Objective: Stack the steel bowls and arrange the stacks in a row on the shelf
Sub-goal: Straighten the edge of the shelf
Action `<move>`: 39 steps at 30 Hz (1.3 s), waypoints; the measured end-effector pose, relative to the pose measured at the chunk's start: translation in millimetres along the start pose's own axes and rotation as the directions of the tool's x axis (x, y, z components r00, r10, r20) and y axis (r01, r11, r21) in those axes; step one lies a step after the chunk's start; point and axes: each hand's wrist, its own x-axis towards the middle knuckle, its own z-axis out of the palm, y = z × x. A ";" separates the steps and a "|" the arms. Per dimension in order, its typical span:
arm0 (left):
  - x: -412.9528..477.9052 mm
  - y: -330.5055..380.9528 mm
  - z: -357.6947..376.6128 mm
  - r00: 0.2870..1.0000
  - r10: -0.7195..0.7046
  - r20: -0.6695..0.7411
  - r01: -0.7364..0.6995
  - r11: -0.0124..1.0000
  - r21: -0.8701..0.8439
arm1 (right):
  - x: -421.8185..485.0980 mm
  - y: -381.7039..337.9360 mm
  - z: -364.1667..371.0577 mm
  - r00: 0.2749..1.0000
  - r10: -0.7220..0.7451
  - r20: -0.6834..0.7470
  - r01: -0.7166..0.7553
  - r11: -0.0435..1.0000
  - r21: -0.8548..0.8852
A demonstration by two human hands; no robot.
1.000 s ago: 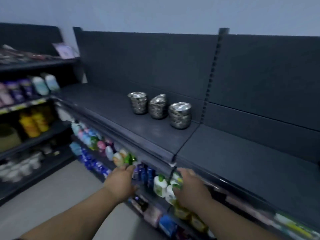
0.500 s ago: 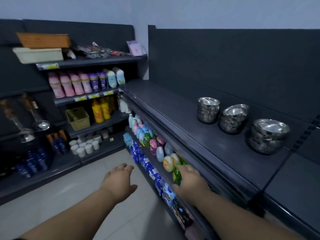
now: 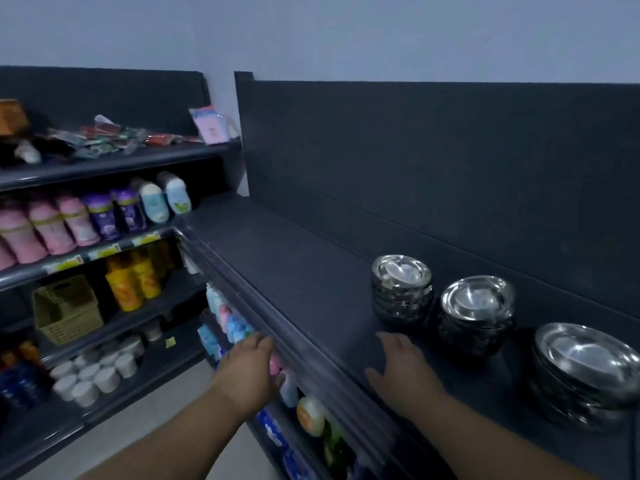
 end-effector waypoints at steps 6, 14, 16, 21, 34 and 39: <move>106.3 42.6 10.1 0.973 0.233 0.005 -0.231 0.968 -0.097 | 35.5 24.5 2.1 0.966 0.245 -0.086 -0.240 0.969 0.065; 216.3 84.0 5.4 0.868 0.487 0.100 -0.357 0.751 -0.555 | 75.5 3.5 17.6 0.862 0.454 -0.226 -0.395 0.881 0.261; 235.3 88.1 2.9 0.839 0.529 0.124 -0.309 0.651 -0.693 | 86.2 -0.7 15.3 0.834 0.483 -0.267 -0.392 0.859 0.330; 256.3 94.3 21.5 0.726 0.660 0.195 -0.177 0.453 -0.874 | 108.1 -4.0 -0.9 0.763 0.562 -0.318 -0.314 0.753 0.578; 196.2 76.5 16.1 0.705 0.698 0.130 -0.168 0.342 -0.925 | 61.0 -25.4 24.0 0.697 0.640 -0.324 -0.189 0.599 0.778; 113.2 93.2 12.1 0.672 0.732 0.110 -0.165 0.293 -0.942 | -28.8 -28.2 29.9 0.638 0.660 -0.397 -0.141 0.607 0.782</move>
